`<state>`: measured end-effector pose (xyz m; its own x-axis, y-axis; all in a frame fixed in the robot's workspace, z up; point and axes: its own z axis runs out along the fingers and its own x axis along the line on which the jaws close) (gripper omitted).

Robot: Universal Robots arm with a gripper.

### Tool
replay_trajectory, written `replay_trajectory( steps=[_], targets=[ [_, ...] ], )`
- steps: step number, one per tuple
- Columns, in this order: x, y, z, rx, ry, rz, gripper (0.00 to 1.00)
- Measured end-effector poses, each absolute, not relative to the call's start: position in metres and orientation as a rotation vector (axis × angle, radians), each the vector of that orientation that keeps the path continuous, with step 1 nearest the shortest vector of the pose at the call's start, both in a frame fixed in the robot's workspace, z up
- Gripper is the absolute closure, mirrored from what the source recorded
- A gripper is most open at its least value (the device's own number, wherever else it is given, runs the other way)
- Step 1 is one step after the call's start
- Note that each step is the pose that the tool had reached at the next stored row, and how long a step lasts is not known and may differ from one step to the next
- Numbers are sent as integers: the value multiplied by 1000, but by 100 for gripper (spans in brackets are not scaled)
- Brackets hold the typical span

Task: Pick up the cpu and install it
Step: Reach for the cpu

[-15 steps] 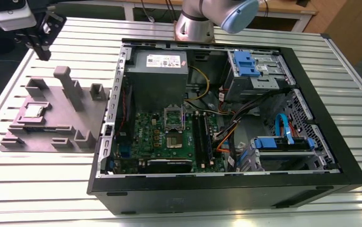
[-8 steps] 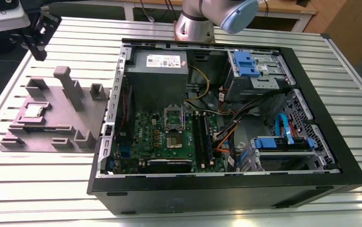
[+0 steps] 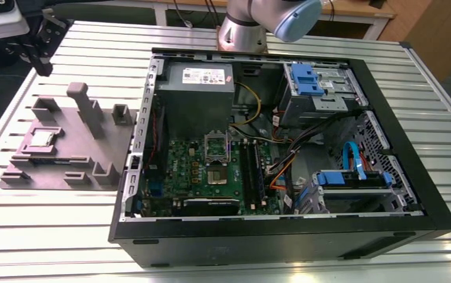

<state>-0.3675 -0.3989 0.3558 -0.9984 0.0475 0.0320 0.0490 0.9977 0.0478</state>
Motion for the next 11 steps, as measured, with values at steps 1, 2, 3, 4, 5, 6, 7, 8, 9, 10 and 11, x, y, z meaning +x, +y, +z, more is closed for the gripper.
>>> replay_trajectory(
  steps=[1,2,3,4,5,6,7,8,9,10,11],
  targets=[
    [-368,-399,356,-75,-3109,-76,89],
    [-369,-399,356,-75,-3109,-76,89],
    [-370,-399,355,-75,-3109,-76,89],
    [-370,-399,355,-75,-3109,-75,89],
    [-371,-399,355,-75,-3109,-75,89],
    [-372,-399,355,-75,-3109,-76,89],
    [-373,-399,355,-75,-3108,-76,89],
    [-373,-399,355,-75,-3109,-76,89],
    [-374,-399,355,-75,-3108,-75,89],
    [-375,-399,355,-75,-3109,-76,89],
    [-375,-399,354,-75,-3108,-76,89]
  ],
)
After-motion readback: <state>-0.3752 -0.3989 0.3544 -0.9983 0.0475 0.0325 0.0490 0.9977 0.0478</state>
